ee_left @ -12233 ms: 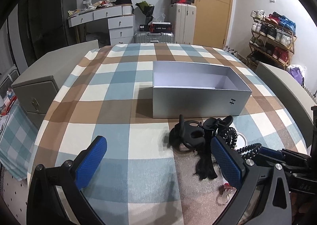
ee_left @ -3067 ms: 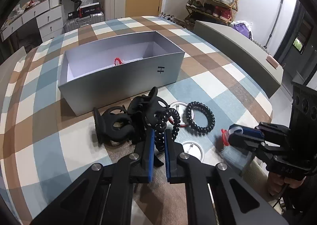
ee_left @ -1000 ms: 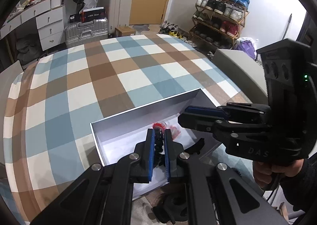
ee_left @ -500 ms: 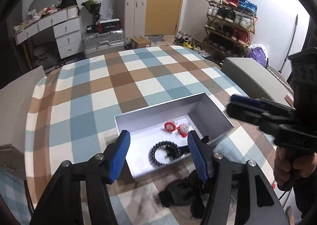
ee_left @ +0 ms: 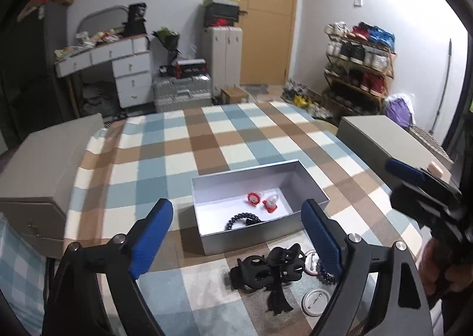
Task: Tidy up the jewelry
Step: 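Move both tools back to the pile, right tool toward a white badge, then grasp a black coil hair tie with the left tool while the right tool grasps the white badge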
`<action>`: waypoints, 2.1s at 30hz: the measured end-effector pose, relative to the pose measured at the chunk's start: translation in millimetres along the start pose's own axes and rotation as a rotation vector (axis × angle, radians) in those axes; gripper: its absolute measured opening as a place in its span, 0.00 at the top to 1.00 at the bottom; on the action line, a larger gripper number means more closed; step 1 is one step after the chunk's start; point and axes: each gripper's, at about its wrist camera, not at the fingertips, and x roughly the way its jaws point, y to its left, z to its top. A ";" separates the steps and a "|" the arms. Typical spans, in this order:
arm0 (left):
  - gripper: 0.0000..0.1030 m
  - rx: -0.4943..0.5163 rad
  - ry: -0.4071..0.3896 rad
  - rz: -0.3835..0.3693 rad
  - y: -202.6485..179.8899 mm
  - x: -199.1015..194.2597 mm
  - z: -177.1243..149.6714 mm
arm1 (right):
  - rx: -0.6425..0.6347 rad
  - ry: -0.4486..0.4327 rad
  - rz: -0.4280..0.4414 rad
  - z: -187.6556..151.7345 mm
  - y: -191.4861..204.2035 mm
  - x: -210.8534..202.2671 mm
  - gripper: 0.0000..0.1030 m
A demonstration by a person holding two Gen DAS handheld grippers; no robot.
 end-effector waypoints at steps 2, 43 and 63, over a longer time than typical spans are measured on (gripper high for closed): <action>0.08 0.018 -0.041 0.025 -4.8 -6.9 -2.5 | -0.011 -0.007 0.015 -4.7 3.0 -6.2 0.07; 0.01 -0.086 0.109 0.119 2.3 -13.0 -115.7 | -0.208 0.318 -0.150 -141.9 44.9 42.1 0.49; 0.01 -0.106 0.144 0.116 3.8 -7.5 -116.7 | -0.197 0.276 -0.112 -137.2 44.7 31.9 0.60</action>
